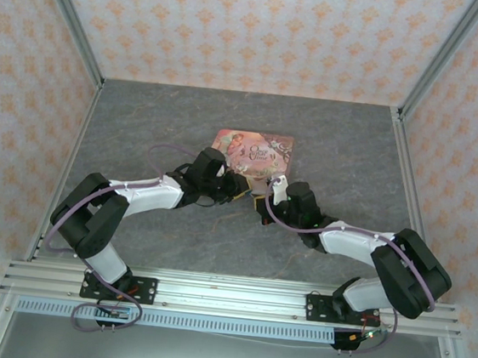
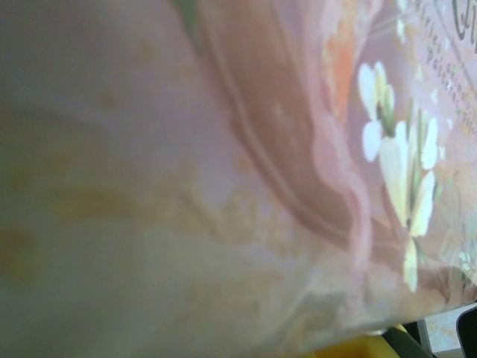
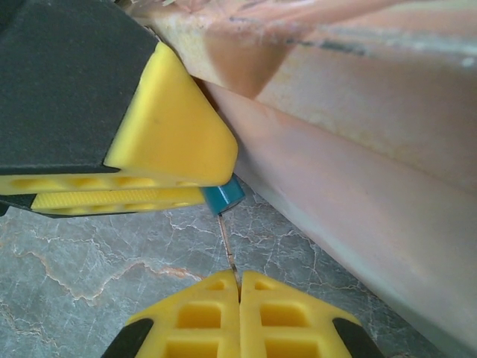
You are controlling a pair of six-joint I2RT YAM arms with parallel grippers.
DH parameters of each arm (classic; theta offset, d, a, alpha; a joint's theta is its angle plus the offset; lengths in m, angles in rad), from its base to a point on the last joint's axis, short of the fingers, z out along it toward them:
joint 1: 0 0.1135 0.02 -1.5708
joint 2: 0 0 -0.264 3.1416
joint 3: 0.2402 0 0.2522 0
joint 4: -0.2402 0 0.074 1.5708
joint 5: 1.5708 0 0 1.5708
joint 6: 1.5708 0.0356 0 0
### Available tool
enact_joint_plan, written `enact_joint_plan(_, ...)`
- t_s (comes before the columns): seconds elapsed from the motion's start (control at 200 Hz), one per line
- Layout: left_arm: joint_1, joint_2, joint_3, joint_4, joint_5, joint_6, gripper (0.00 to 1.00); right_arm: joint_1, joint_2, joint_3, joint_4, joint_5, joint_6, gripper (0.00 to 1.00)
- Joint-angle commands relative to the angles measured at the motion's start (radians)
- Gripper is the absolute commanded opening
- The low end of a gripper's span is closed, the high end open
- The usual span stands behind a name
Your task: Unlock the padlock with the key
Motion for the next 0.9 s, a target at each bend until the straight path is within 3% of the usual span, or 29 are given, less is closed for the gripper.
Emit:
enact_joint_plan(0.0,0.007,0.004,0.022,0.059,0.045,-0.025,0.22,0.004,-0.001,0.025,0.054,-0.003,0.005,0.00)
enact_joint_plan(0.365,0.007,-0.008,0.023,0.038,0.059,-0.018,0.22,-0.001,0.020,0.026,0.106,0.033,0.015,0.00)
enact_joint_plan(0.896,0.007,-0.012,0.036,0.058,0.083,-0.041,0.22,-0.012,0.095,0.062,0.158,-0.064,0.033,0.00)
